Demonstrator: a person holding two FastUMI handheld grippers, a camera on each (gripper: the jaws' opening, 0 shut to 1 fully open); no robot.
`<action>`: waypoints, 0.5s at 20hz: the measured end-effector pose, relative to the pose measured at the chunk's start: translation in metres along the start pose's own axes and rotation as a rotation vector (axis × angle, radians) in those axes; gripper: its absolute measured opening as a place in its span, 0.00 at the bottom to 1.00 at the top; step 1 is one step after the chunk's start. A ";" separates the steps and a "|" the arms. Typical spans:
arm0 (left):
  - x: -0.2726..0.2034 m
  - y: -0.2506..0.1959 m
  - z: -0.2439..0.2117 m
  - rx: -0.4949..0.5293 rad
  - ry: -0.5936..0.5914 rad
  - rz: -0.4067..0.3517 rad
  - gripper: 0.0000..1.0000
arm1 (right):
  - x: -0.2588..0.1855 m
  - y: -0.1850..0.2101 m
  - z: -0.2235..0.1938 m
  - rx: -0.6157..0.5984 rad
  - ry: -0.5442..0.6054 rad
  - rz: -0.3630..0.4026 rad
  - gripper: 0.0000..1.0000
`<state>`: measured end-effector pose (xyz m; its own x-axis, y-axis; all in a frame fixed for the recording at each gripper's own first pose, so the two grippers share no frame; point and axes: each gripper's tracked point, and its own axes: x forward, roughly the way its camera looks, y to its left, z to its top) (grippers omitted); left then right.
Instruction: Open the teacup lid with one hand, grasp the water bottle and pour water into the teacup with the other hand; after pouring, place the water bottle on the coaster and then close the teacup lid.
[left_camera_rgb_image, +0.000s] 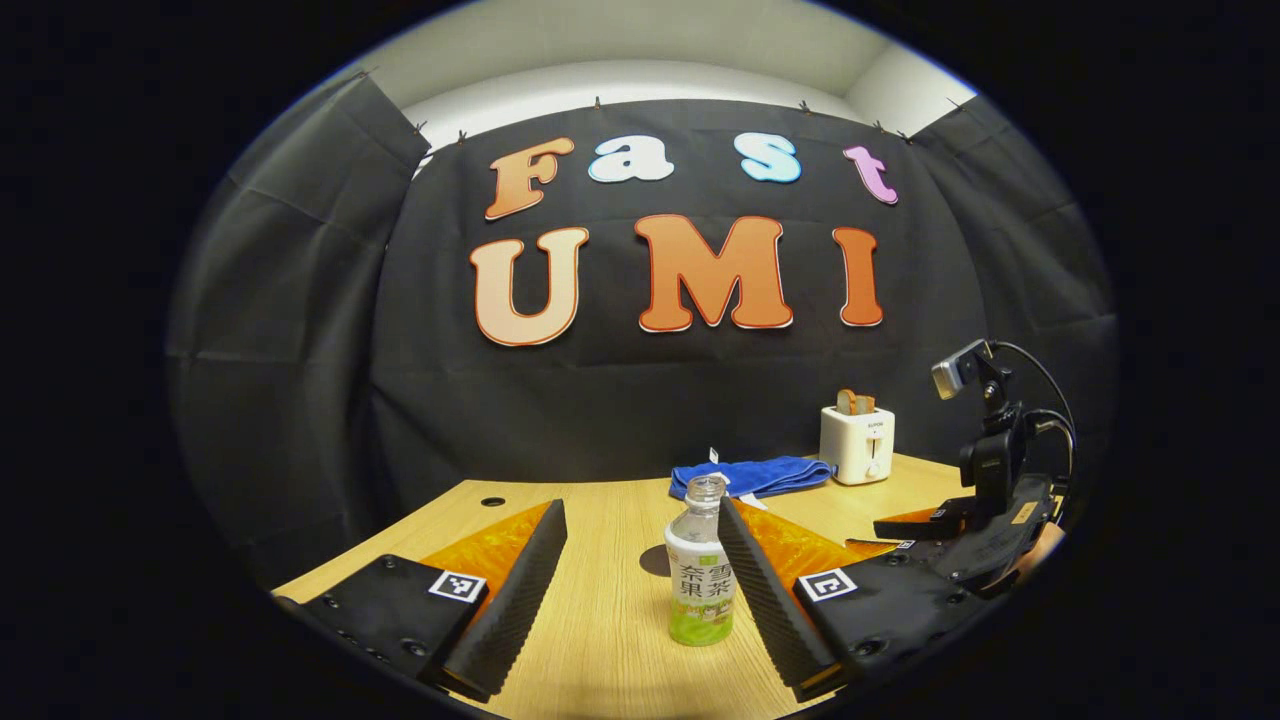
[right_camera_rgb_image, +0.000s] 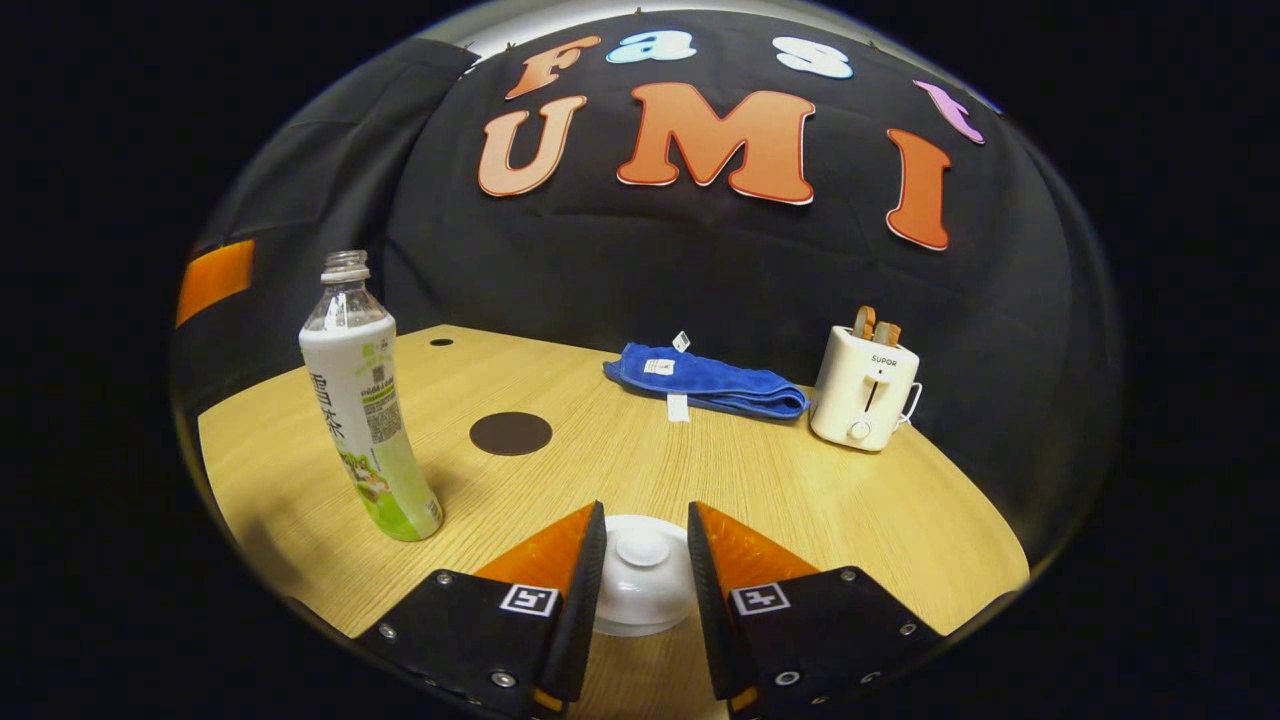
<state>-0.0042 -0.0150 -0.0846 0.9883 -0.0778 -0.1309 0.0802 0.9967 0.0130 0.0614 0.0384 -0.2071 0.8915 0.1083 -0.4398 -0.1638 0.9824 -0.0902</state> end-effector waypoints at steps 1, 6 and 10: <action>0.002 0.000 -0.002 -0.001 0.005 -0.001 0.98 | 0.001 -0.002 -0.002 -0.018 0.009 -0.010 0.46; 0.003 -0.003 -0.007 0.000 0.018 -0.005 0.96 | 0.003 0.001 -0.003 -0.006 0.023 0.011 0.27; 0.006 -0.012 -0.016 -0.003 0.034 -0.028 0.96 | 0.002 0.001 -0.003 0.024 0.020 0.033 0.21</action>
<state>-0.0017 -0.0265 -0.1009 0.9807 -0.1046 -0.1649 0.1069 0.9943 0.0056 0.0617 0.0388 -0.2111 0.8773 0.1380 -0.4598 -0.1826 0.9817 -0.0537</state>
